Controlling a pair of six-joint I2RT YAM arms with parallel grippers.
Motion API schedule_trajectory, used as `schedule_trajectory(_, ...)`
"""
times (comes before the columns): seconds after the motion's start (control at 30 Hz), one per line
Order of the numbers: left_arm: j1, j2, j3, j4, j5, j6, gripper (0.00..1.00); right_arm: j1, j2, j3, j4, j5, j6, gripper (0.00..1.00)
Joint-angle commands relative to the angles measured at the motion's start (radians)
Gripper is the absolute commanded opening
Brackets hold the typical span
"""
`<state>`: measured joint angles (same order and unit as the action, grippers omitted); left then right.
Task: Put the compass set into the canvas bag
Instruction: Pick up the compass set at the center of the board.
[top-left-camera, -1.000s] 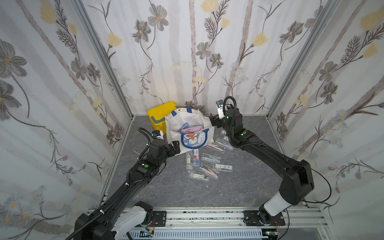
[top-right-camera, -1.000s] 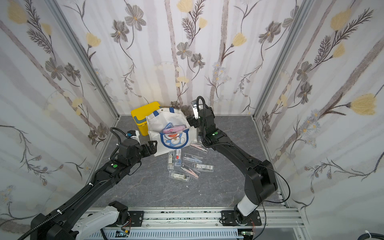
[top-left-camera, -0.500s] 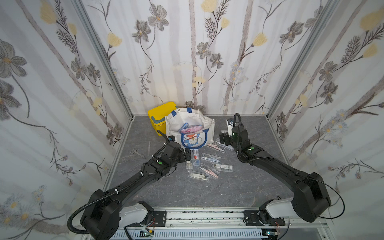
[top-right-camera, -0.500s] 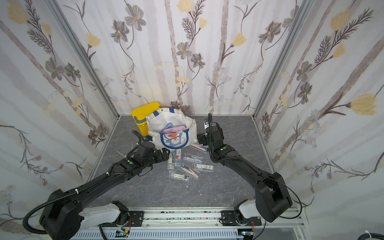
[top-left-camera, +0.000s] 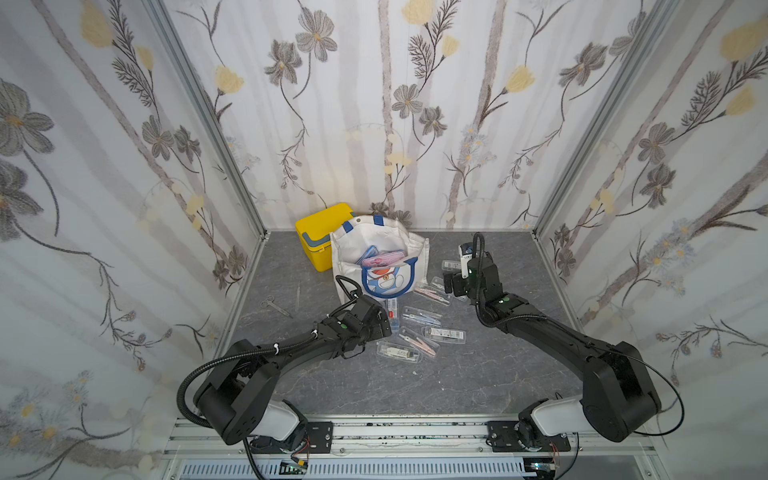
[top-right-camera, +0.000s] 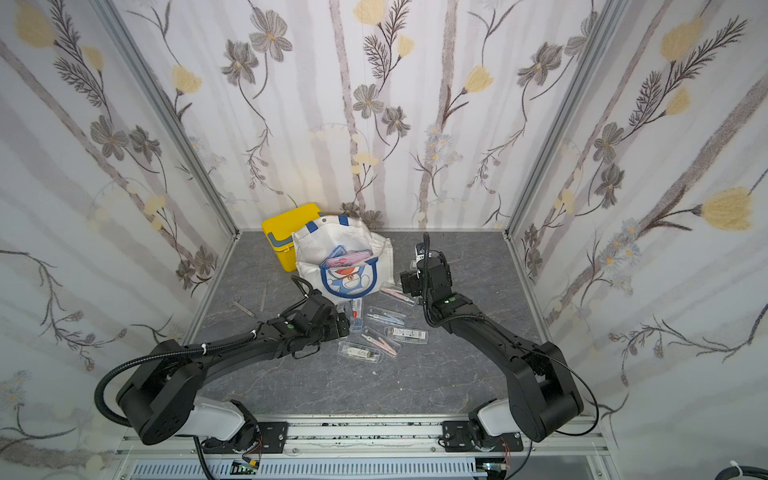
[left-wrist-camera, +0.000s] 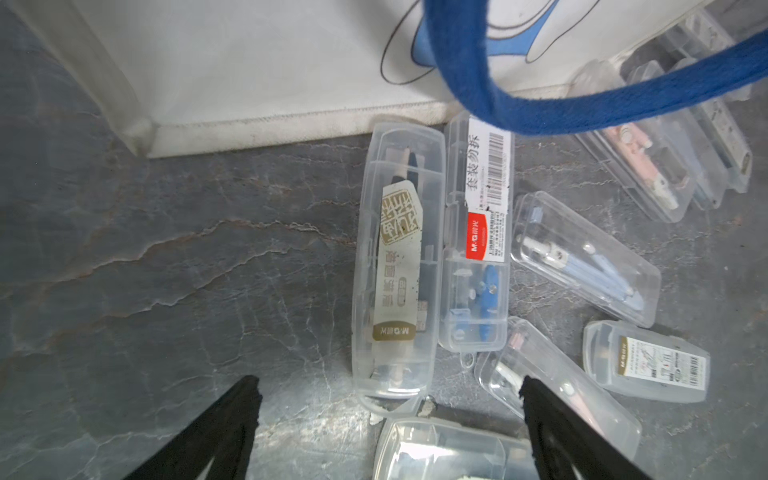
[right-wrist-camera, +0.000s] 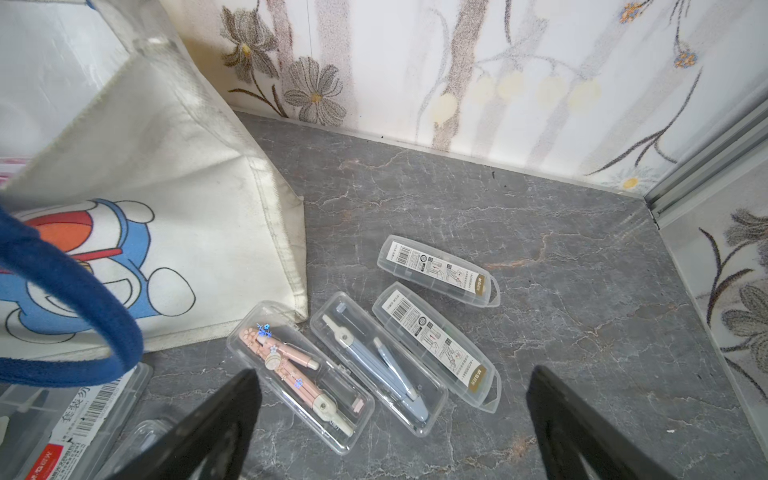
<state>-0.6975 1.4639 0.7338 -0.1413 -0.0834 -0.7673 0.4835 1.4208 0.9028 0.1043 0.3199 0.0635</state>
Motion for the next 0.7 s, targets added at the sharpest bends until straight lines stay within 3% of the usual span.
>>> schedule_trajectory(0.0,0.0,0.06,0.03,0.014,-0.031,-0.032,0.95,-0.006,0.001,-0.011,0.029,-0.012,0.018,0.99)
schedule_trajectory(0.2,0.002,0.158,0.106,-0.02,-0.075,-0.042,0.89,-0.018,-0.002,-0.03,0.029,-0.031,0.031,0.99)
schedule_trajectory(0.67,0.024,0.244,0.161,-0.032,-0.086,-0.029,0.78,-0.037,0.001,-0.054,0.029,-0.045,0.039,0.99)
